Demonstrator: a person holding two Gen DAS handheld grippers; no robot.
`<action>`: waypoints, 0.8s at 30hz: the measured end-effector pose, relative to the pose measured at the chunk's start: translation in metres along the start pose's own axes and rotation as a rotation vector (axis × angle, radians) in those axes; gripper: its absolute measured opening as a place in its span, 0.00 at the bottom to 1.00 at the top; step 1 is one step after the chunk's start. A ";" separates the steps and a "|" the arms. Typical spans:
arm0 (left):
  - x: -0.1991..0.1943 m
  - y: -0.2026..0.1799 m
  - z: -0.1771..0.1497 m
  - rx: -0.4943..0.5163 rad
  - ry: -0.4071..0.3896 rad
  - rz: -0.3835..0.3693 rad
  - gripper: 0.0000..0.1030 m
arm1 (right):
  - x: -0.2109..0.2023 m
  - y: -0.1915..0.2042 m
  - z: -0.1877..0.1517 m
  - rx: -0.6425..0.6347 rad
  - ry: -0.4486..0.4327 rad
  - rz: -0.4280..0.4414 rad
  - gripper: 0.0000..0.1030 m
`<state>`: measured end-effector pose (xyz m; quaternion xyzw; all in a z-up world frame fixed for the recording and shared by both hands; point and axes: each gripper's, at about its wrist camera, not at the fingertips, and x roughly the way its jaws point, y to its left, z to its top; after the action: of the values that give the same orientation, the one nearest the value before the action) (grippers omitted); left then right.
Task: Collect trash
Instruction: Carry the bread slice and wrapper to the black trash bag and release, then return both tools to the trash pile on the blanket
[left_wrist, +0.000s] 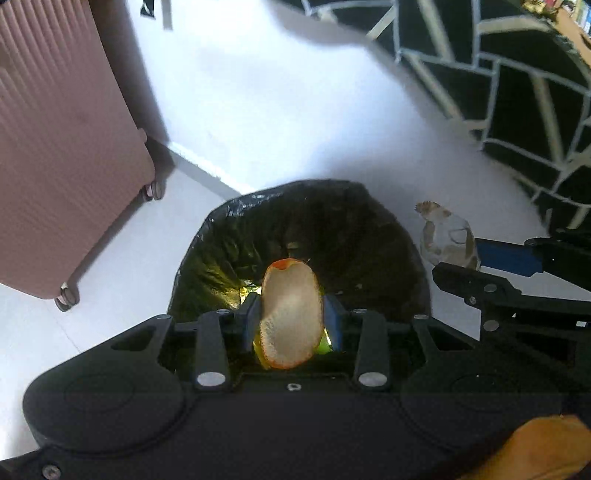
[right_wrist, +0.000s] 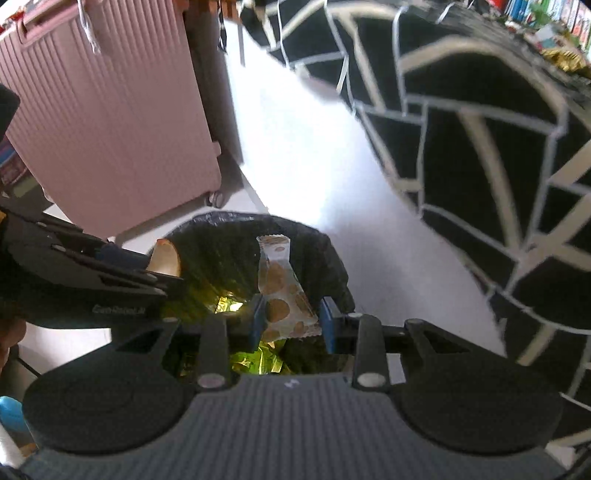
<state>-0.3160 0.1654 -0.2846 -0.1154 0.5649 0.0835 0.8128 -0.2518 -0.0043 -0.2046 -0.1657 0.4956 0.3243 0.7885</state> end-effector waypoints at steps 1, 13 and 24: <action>0.009 0.002 -0.001 0.000 0.004 0.002 0.34 | 0.008 -0.001 -0.002 -0.001 0.005 0.003 0.41; 0.047 0.016 -0.005 -0.044 0.052 0.045 0.65 | 0.047 -0.001 -0.009 0.015 0.039 0.017 0.67; -0.017 0.004 0.017 -0.042 0.009 0.067 0.71 | -0.005 -0.003 0.018 0.032 -0.004 -0.019 0.68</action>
<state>-0.3077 0.1736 -0.2637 -0.1140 0.5703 0.1219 0.8043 -0.2386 0.0023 -0.1925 -0.1573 0.4974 0.3093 0.7951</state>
